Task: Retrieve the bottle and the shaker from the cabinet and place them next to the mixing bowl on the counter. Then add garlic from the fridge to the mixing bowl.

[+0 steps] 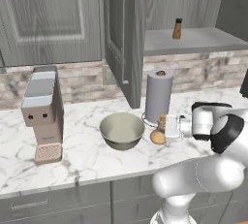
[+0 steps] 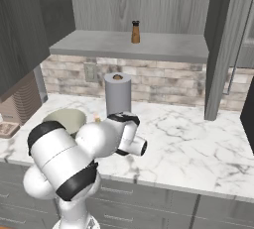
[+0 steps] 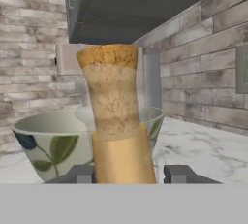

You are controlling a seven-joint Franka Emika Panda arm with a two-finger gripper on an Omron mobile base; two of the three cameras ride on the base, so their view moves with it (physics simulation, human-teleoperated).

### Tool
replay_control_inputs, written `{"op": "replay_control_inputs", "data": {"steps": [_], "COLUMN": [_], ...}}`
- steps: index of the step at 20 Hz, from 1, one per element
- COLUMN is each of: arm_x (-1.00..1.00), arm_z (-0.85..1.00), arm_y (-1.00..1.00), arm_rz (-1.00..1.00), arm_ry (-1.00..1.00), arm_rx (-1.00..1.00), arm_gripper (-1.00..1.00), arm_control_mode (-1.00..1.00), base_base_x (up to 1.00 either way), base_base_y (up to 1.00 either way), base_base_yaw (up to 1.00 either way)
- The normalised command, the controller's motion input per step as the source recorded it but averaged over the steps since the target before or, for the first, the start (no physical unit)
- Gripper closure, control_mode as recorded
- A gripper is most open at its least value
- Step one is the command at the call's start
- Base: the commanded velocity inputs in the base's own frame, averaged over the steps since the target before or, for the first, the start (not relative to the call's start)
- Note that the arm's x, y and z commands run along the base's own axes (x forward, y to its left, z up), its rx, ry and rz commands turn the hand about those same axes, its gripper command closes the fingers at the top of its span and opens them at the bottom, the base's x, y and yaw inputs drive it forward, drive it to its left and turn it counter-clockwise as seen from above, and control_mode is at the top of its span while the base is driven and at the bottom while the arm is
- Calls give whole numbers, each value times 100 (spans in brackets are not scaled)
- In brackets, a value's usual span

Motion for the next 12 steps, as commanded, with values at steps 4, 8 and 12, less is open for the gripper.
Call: {"op": "replay_control_inputs", "data": {"steps": [4,8,12], "arm_x": [1,4,-3], "arm_z": [-24,-23,-6], "arm_y": [0,11,20], "arm_rz": [0,0,0], "arm_ry": [0,0,-3], "arm_rx": [0,0,0], "arm_gripper": [100,-100,-100], "arm_control_mode": [-100,-100,-100], "base_base_x": [0,0,0], "base_base_y": [0,0,0], "base_base_yaw": [0,0,0]}}
